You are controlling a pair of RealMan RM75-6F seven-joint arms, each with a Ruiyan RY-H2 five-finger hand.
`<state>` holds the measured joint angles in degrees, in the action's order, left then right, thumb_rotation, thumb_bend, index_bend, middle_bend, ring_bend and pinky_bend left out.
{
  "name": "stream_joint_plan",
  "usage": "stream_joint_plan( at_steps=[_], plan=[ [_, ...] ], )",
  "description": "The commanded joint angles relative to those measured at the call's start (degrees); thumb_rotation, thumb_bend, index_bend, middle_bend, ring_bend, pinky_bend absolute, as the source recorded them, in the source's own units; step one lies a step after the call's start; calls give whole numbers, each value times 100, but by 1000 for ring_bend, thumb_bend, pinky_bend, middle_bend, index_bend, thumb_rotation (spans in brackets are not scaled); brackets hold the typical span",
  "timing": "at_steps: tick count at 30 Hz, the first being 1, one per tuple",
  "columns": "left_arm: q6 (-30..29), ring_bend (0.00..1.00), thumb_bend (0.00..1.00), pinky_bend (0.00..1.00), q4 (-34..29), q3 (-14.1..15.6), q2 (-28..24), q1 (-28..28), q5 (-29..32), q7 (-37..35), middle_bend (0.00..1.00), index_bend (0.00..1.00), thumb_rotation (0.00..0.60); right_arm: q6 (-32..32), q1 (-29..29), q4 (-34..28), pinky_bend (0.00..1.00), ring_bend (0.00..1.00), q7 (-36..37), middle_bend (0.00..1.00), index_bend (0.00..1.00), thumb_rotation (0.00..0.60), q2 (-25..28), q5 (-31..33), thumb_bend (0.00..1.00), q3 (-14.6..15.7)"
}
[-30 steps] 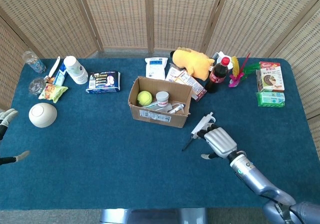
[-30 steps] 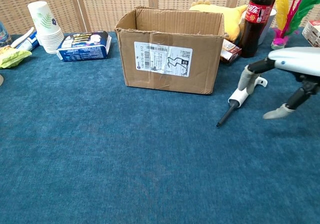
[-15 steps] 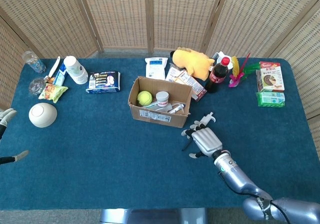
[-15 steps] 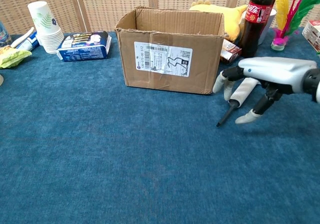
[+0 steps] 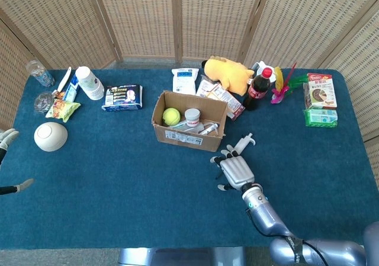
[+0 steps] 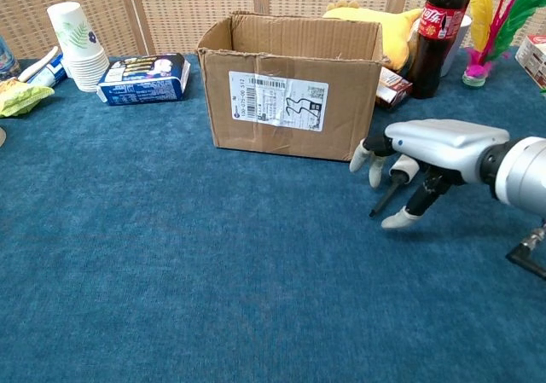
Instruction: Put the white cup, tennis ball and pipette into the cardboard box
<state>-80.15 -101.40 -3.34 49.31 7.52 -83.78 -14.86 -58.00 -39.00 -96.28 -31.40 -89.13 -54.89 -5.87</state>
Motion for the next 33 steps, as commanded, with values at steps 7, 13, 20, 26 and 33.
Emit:
stream_joint_plan(
  at_steps=[7, 13, 20, 26, 33],
  plan=[
    [3, 0, 37, 73, 23, -4, -4, 1, 2, -41, 0, 0, 600, -35, -18, 186, 87, 120, -162, 387, 240, 600, -35, 214, 183, 67],
    [3, 0, 38, 73, 33, -5, -9, -4, 15, -57, 0, 0, 600, -40, 66, 170, 87, 121, -141, 386, 240, 600, 239, 262, 184, 175],
    [13, 0, 37, 73, 22, -1, -13, 1, 5, -55, 0, 0, 600, -53, 288, 125, 87, 121, 122, 387, 241, 600, 855, 151, 183, 337],
    [-12, 0, 37, 73, -37, 11, -20, -11, -26, -2, 0, 0, 600, 14, 489, 288, 87, 121, 511, 387, 241, 600, 1389, 113, 178, 394],
    [-55, 0, 38, 74, -139, 52, 2, -30, -106, 190, 0, 0, 600, 317, 634, 951, 86, 121, 1165, 376, 241, 600, 1591, 290, 171, 257]
  ],
)
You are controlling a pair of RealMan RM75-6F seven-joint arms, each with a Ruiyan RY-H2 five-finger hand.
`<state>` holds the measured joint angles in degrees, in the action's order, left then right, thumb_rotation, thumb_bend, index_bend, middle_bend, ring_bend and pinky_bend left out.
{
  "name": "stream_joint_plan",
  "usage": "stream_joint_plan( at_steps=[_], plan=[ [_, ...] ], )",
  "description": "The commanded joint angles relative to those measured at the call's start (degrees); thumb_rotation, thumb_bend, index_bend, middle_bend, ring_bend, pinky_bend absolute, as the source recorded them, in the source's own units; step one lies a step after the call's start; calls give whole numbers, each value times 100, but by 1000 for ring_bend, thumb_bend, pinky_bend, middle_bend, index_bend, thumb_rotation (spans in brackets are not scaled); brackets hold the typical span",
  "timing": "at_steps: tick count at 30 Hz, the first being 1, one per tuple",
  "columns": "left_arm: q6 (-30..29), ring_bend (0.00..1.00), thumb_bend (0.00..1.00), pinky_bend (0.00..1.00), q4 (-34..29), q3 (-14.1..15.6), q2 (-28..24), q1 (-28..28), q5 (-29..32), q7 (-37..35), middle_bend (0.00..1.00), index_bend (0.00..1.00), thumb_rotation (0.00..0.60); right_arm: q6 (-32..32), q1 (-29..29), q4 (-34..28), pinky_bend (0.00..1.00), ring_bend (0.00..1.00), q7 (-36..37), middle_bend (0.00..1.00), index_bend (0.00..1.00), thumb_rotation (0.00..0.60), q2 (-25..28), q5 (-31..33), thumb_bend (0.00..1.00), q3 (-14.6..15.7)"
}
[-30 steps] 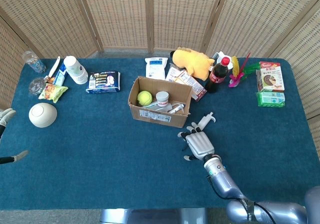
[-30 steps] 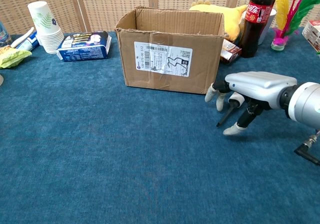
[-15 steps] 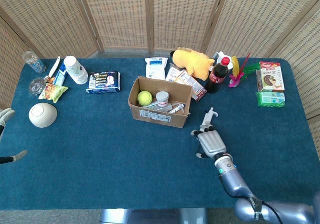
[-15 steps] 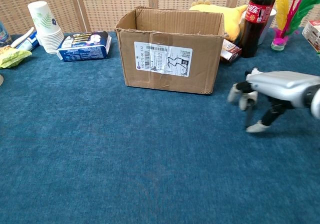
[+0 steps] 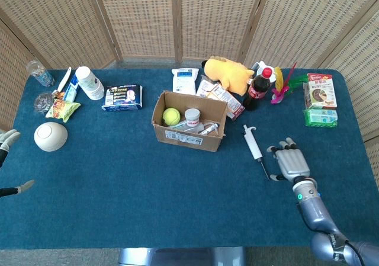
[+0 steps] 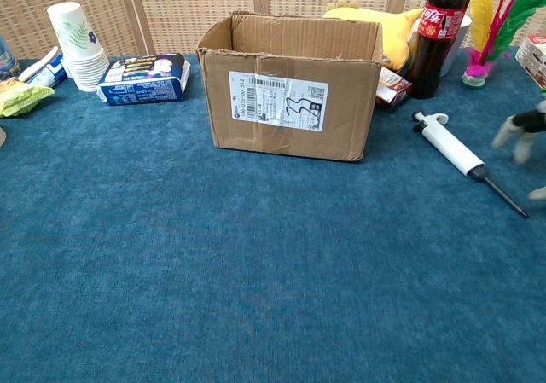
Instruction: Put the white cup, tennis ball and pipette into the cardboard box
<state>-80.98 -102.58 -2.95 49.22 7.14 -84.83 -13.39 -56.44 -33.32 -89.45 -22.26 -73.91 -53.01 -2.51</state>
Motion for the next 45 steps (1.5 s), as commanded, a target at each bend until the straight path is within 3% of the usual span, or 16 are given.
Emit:
stream_joint_plan(
  at_steps=[1, 5, 10, 12, 17, 24, 45],
  plan=[
    [37, 0, 39, 73, -25, 15, 14, 12, -1, 57, 0, 0, 600, 185, 72, 318, 86, 120, 300, 367, 240, 600, 69, 122, 165, -100],
    [50, 0, 37, 74, -42, 8, 33, 25, 14, 116, 0, 0, 600, 253, 127, 320, 87, 69, 629, 259, 199, 600, 113, 194, 88, -247],
    [130, 0, 38, 74, -40, 1, 53, 65, 64, 159, 0, 0, 600, 164, 107, -96, 71, 20, 853, 161, 47, 600, 238, 187, 31, -512],
    [128, 0, 37, 74, -39, -5, 54, 66, 75, 159, 0, 0, 600, 79, 36, -310, 51, 2, 680, 91, 11, 600, 214, 436, 19, -621],
    [110, 0, 37, 74, -32, -4, 49, 52, 86, 140, 0, 0, 600, -400, -163, -561, 27, 0, 8, 23, 0, 600, -168, 1139, 19, -805],
    [96, 0, 37, 76, -8, 2, 35, 41, 69, 65, 0, 0, 600, -1100, -497, -559, 15, 0, -688, 2, 0, 600, -995, 1990, 18, -1120],
    [110, 0, 39, 77, 75, -14, 0, 44, 93, -98, 0, 0, 600, -1927, -719, 188, 15, 0, -1355, 24, 19, 600, -2302, 2603, 82, -1490]
  ],
)
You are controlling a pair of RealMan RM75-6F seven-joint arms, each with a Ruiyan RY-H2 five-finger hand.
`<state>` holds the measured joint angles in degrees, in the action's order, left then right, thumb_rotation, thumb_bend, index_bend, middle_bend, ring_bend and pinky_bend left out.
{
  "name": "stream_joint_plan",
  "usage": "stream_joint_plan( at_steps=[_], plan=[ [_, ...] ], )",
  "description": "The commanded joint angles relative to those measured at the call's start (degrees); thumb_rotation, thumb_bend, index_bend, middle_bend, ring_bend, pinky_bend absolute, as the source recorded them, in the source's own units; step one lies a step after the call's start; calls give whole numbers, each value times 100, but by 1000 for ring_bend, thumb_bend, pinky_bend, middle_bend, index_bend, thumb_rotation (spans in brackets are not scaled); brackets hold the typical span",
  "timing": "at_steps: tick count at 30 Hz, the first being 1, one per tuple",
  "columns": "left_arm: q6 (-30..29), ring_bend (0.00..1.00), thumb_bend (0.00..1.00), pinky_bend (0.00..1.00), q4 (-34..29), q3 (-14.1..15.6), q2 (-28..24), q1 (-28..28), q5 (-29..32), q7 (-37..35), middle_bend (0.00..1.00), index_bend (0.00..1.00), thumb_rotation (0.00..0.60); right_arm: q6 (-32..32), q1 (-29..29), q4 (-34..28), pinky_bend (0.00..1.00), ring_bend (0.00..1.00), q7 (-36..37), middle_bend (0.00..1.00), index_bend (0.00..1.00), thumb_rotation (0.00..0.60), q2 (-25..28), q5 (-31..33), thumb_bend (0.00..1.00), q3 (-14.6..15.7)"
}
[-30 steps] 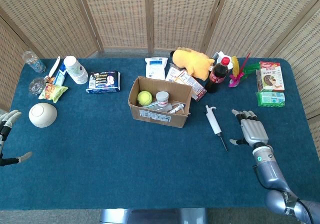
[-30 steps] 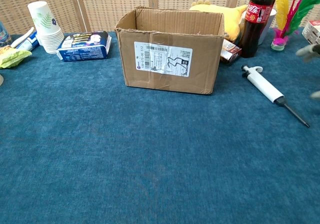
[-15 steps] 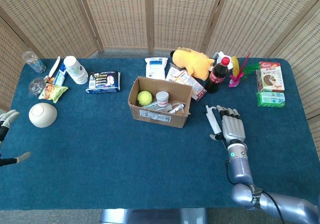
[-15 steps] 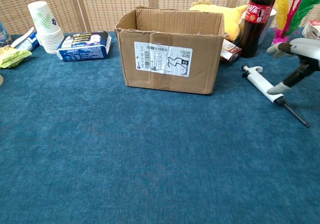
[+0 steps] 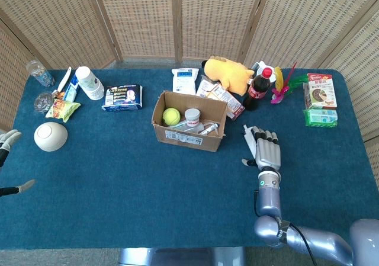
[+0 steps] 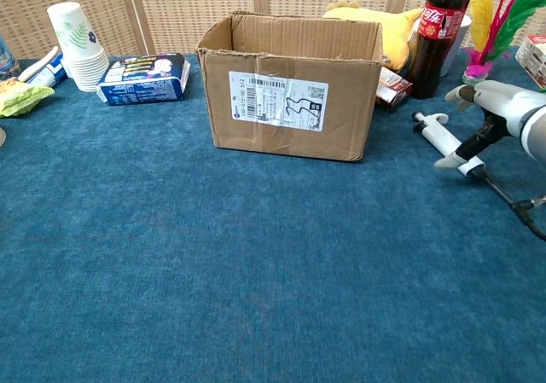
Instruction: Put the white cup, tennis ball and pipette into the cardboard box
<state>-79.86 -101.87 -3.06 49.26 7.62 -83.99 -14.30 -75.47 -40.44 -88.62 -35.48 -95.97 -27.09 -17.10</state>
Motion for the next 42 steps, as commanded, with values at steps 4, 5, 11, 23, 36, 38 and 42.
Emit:
stream_joint_plan(
  at_steps=[4, 5, 11, 23, 36, 38, 42],
  plan=[
    [-2, 0, 37, 80, 13, -11, -5, -4, 30, -26, 0, 0, 600, -123, 15, 298, 15, 0, -60, 43, 37, 600, -286, -127, 95, -2],
    [4, 0, 37, 82, 13, -9, -4, -1, 26, -23, 0, 0, 600, -146, 18, 342, 15, 0, -61, 52, 40, 600, -333, -166, 97, 1],
    [10, 0, 37, 85, 14, -9, -3, 2, 24, -22, 0, 0, 600, -193, 73, 690, 98, 63, -58, 126, 89, 600, -611, -340, 104, 23],
    [23, 0, 37, 89, 43, -18, 1, 9, 42, -46, 0, 0, 600, -58, 222, 1174, 531, 314, -43, 345, 316, 600, -867, -555, 213, -39],
    [31, 0, 38, 91, 10, -12, 20, 15, 40, 45, 0, 0, 600, 84, 418, 1264, 779, 508, -59, 501, 520, 600, -781, -702, 415, -115],
    [34, 0, 37, 91, 3, -12, 21, 15, 46, 54, 0, 0, 600, 93, 470, 1176, 779, 508, -37, 501, 520, 600, -688, -756, 418, -125],
    [38, 0, 37, 91, -4, -11, 21, 17, 48, 65, 0, 0, 600, 93, 567, 949, 779, 508, 22, 501, 520, 600, -474, -861, 419, -144]
  ],
)
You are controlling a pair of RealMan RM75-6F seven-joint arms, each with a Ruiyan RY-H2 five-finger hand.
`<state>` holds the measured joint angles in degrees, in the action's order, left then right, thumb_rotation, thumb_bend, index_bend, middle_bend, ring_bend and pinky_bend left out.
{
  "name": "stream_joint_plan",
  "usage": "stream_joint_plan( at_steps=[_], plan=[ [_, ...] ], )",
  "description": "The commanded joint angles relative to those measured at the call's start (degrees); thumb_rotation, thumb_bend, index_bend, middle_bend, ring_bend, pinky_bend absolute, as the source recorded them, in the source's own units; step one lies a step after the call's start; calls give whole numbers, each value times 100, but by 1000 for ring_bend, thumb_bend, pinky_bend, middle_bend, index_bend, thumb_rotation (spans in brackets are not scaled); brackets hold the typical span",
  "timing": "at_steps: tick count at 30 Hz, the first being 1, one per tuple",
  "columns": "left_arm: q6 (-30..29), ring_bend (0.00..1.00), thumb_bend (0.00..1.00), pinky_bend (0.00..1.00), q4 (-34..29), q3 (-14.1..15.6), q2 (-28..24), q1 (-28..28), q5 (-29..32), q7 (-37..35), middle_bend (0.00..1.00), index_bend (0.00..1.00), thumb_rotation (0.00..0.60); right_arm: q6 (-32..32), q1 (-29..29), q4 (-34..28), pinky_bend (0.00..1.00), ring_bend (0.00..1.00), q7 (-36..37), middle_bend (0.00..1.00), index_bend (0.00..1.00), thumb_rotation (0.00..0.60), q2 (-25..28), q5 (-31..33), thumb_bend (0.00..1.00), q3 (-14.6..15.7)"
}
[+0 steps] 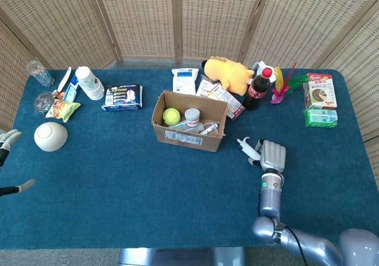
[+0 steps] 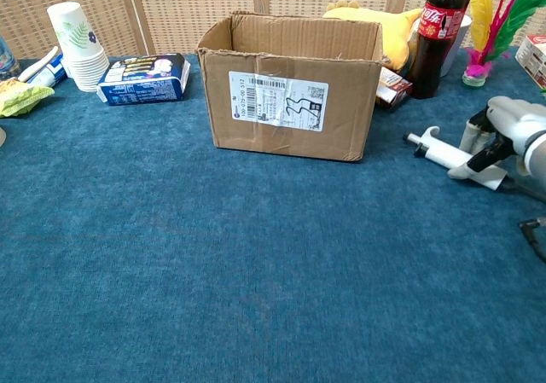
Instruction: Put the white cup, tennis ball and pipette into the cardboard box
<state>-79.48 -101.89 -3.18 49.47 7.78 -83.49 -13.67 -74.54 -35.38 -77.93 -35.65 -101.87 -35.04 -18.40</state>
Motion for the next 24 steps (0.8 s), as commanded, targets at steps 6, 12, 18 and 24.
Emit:
stream_joint_plan(
  at_steps=[6, 12, 18, 24],
  plan=[
    [10, 0, 38, 91, -6, 3, 2, 4, -2, 10, 0, 0, 600, -68, 257, -578, 779, 508, 157, 501, 522, 600, 557, -277, 418, 2],
    [24, 0, 38, 91, -31, 4, -4, 10, 5, 26, 0, 0, 600, -121, 615, -1401, 779, 508, 555, 501, 526, 600, 1441, -407, 418, -191],
    [47, 0, 38, 91, -40, 10, -2, 17, 14, 48, 0, 0, 600, -165, 721, -1753, 779, 508, 828, 501, 527, 600, 2019, -315, 414, -602],
    [52, 0, 37, 91, -43, 1, -1, 20, 38, 54, 0, 0, 600, -240, 680, -2256, 779, 508, 897, 502, 528, 600, 2530, -145, 413, -1052]
  ],
)
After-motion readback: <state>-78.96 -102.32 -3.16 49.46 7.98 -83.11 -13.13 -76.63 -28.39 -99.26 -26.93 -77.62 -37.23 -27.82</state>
